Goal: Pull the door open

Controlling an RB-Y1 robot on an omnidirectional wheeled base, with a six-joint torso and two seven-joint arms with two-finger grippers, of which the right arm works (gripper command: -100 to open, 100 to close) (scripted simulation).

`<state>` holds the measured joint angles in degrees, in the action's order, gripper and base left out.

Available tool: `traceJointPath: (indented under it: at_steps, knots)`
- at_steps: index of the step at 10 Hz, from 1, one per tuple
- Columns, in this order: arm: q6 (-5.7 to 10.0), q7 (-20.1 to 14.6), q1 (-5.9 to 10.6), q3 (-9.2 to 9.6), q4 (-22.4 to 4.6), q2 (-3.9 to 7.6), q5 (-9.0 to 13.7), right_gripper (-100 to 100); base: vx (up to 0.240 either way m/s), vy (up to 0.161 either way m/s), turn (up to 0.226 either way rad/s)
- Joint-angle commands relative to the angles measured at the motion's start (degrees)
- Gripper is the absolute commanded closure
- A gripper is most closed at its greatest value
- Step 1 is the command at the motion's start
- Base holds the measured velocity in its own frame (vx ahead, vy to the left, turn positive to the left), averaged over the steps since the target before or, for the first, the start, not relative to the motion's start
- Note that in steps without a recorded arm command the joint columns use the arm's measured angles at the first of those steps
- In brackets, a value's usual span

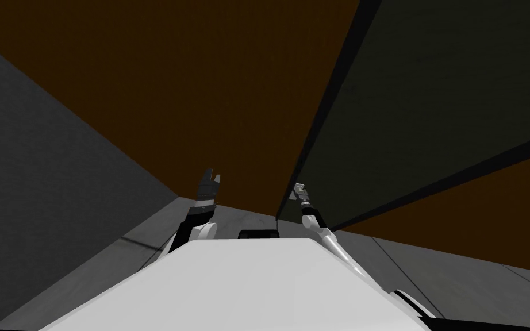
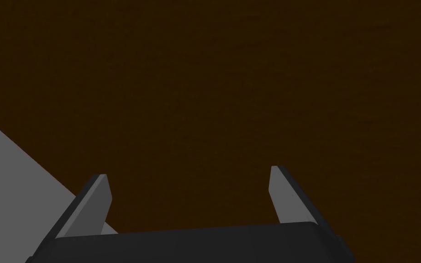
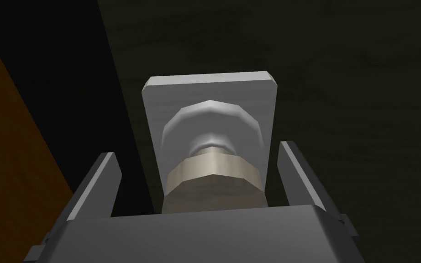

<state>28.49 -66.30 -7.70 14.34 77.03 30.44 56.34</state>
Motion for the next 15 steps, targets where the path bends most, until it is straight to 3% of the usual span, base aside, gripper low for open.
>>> traceJointPath:
  at_steps: [1,6,15]
  knots:
    - [-0.03,0.0,-0.02,0.09,0.1,0.03,0.0,100,-0.011,0.003,-0.038]
    - [-0.03,0.0,-0.02,0.09,0.1,0.03,0.0,100,-0.009,0.000,0.000]
    - [2.32,-4.7,-2.41,4.01,2.1,5.33,0.0,100,-0.192,-0.062,0.140]
